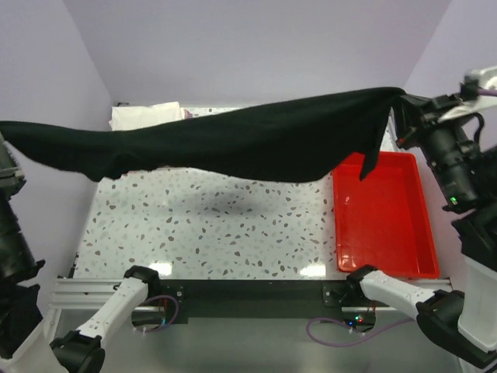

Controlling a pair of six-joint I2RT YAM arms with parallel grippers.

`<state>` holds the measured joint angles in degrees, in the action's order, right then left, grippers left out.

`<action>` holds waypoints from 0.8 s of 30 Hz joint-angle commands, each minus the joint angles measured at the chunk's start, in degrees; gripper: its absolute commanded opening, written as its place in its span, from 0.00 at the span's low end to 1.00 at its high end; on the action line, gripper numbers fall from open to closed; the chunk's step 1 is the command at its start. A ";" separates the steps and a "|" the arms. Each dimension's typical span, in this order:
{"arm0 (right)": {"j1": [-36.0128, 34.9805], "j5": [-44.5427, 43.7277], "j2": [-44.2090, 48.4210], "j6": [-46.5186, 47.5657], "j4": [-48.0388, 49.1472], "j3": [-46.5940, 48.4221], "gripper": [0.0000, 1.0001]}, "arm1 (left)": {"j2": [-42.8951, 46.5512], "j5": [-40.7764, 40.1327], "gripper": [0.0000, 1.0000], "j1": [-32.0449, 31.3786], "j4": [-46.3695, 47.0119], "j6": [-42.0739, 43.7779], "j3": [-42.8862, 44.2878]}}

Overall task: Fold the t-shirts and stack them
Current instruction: Flatten the tshirt out

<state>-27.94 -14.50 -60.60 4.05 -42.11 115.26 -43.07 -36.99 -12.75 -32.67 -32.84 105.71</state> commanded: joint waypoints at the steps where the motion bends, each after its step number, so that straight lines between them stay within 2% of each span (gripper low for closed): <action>1: 0.08 3.77 1.44 -2.55 -6.93 2.69 0.00 | 0.53 -1.24 0.00 0.45 2.43 3.92 0.99; 7: 0.08 4.31 0.92 -8.08 -11.14 -1.00 0.00 | -2.28 -5.70 0.00 0.27 2.25 5.50 -1.55; 10: 0.08 4.83 -1.01 -12.74 -9.76 -8.89 0.00 | -5.96 -11.14 0.00 0.19 1.12 3.15 -8.48; 11: 0.08 5.79 -2.58 -13.63 -8.62 -15.09 0.00 | -7.28 -11.78 0.00 0.19 0.24 2.00 -10.51; 13: 0.17 7.73 -4.61 -16.53 -4.93 -21.36 0.00 | -11.06 -12.75 0.00 0.27 -2.22 -1.67 -17.88; 14: 0.17 7.91 -6.88 -17.14 -3.70 -27.75 0.00 | -13.33 -12.84 0.00 0.36 -2.58 -2.74 -23.82; 16: 0.43 8.00 -9.44 -19.17 1.57 -36.89 0.01 | -15.72 -10.75 0.00 1.49 -2.93 -6.60 -29.48; 17: 0.78 9.04 -12.67 -19.61 3.16 -38.95 0.01 | -17.99 -8.56 0.00 2.37 -2.23 -6.80 -34.64; 19: 2.27 12.29 -17.08 -19.52 6.68 -42.64 0.05 | -20.38 -2.33 0.00 5.00 -0.91 -9.33 -38.72; 20: 2.80 12.48 -19.19 -19.44 7.30 -43.01 0.09 | -22.65 -0.29 0.00 5.72 0.22 -9.70 -42.04; 21: 3.33 12.48 -23.64 -18.39 8.00 -43.02 0.34 | -23.63 1.55 0.00 6.24 0.76 -9.96 -43.38; 22: 3.42 12.31 -25.69 -17.77 7.48 -41.62 0.44 | -24.68 4.18 0.00 6.42 1.20 -10.57 -44.61; 24: 3.42 11.43 -28.69 -16.11 4.86 -39.69 0.54 | -26.45 6.57 0.00 6.43 2.95 -10.84 -48.04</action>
<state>-25.02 -3.73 -90.67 -13.06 -39.42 71.20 -72.25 -35.40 -7.11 -33.43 -40.05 58.35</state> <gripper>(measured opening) 0.495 0.029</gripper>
